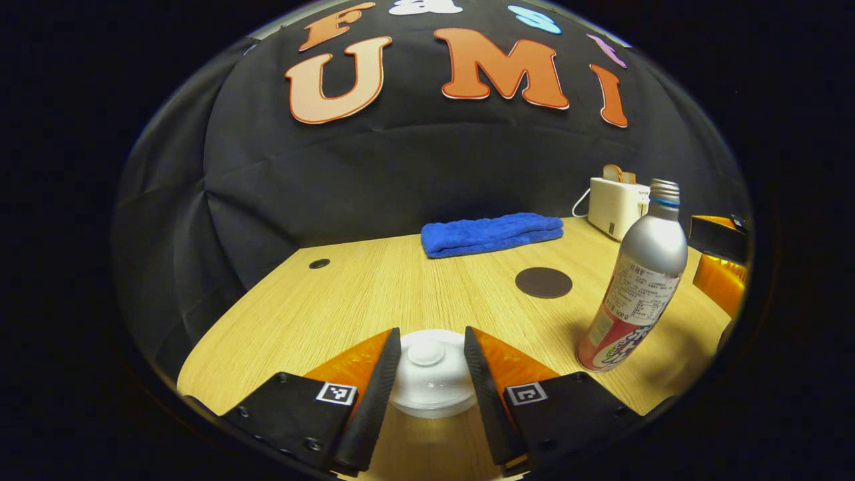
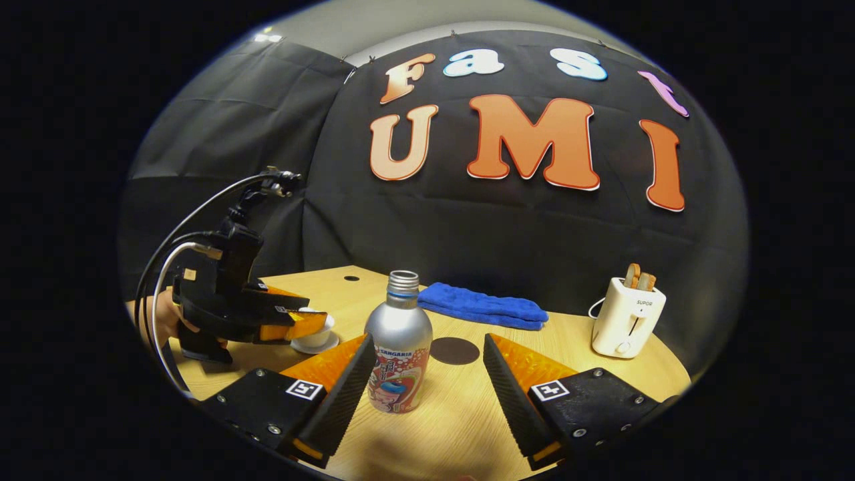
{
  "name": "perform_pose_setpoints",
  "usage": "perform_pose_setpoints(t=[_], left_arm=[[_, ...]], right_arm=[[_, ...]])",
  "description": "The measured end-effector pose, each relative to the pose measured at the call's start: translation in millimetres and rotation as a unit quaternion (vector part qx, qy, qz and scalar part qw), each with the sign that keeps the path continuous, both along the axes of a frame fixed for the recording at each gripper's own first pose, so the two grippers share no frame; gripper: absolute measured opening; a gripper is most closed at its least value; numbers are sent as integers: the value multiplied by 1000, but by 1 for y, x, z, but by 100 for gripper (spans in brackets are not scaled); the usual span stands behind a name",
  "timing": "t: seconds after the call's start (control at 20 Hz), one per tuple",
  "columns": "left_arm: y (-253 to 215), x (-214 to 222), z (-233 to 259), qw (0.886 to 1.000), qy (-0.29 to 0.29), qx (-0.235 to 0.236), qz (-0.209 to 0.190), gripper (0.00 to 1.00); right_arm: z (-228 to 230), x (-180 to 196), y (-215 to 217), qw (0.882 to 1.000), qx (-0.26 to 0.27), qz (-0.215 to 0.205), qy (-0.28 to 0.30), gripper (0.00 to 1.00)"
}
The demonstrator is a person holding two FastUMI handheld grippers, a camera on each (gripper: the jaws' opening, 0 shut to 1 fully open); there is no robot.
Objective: Open the teacup lid with one hand, grasp the water bottle and pour water into the teacup with the other hand; after pouring, place the water bottle on the coaster and then close the teacup lid.
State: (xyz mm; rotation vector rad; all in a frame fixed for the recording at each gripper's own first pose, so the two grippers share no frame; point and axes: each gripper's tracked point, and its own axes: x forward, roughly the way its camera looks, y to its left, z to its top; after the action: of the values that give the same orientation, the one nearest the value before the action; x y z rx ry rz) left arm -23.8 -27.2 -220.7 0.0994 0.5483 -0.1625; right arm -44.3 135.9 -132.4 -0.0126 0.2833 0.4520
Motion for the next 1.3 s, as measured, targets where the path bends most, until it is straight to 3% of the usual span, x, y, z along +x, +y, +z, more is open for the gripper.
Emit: perform_pose_setpoints(t=[0.15,0.2,0.25,0.3,0.4,0.45,0.55,1.0,1.3], left_arm=[[-2,2,0,1000,0,4,-4,57],[-1,6,1,1000,-6,5,0,60],[-1,6,1,1000,-4,7,-1,45],[0,6,1,1000,-1,11,-3,41],[-1,9,1,1000,-8,6,0,44],[-2,8,2,1000,-6,5,0,32],[-1,8,2,1000,-7,5,-1,29],[-3,8,14,1000,-23,-10,0,32],[-2,16,44,998,-67,-15,3,32]], right_arm=[[-4,-1,3,1000,-1,5,5,97],[-6,-2,3,1000,-2,5,6,97],[-8,-1,2,1000,-3,4,8,98],[-9,0,3,1000,-3,4,9,98],[-10,2,5,1000,0,5,12,97],[-11,2,6,1000,1,6,14,97],[-15,3,8,1000,2,9,20,97],[-54,8,28,998,-19,28,50,98],[-75,13,47,996,-36,35,73,98]])
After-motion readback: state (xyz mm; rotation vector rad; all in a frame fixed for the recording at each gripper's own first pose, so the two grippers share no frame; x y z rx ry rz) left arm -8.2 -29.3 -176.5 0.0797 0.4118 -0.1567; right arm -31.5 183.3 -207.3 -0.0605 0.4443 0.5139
